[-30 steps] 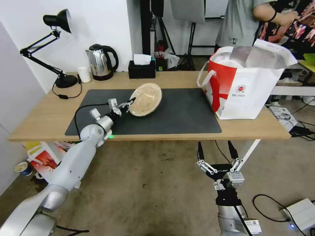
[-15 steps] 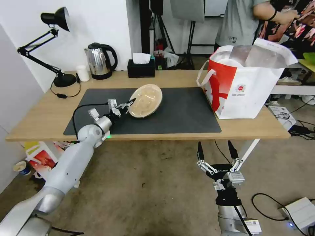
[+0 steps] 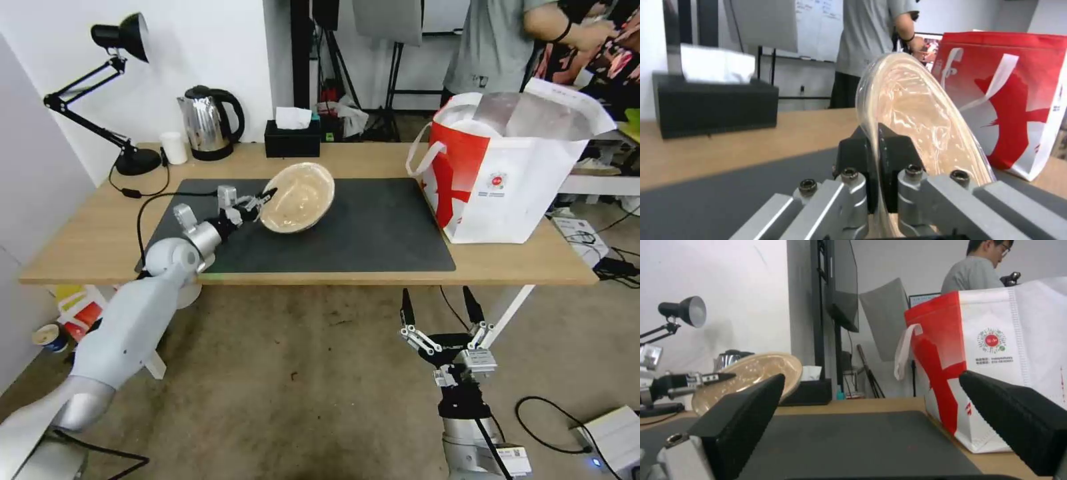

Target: Pick up the trash from the table and place it into the takeout bag.

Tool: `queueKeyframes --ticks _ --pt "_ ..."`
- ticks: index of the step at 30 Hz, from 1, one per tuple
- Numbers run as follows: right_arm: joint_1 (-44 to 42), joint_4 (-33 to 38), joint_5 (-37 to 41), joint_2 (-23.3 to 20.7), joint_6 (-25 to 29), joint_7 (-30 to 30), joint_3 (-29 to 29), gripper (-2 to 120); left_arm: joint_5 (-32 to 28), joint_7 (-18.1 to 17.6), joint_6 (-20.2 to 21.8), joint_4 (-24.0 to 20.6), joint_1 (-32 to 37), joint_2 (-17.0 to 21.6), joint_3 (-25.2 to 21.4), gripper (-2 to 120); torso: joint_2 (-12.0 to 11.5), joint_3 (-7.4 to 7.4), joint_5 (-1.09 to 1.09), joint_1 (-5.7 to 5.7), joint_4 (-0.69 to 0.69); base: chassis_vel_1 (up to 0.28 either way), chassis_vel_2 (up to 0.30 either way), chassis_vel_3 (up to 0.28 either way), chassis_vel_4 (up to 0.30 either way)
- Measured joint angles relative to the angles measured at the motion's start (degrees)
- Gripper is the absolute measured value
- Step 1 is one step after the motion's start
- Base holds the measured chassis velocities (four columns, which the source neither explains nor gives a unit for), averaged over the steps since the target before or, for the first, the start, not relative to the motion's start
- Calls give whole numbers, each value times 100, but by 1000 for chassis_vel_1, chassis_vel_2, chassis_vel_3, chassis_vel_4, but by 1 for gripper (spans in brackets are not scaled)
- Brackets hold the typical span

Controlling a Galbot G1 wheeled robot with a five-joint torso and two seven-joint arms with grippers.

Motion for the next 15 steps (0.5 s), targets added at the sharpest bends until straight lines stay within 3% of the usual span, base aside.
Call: queueKeyframes --ticks 15 --pt "0 0 0 0 0 0 0 100 796 107 -230 -353 -456 208 88 1 0 0 -1 0 -1 0 0 0 0"
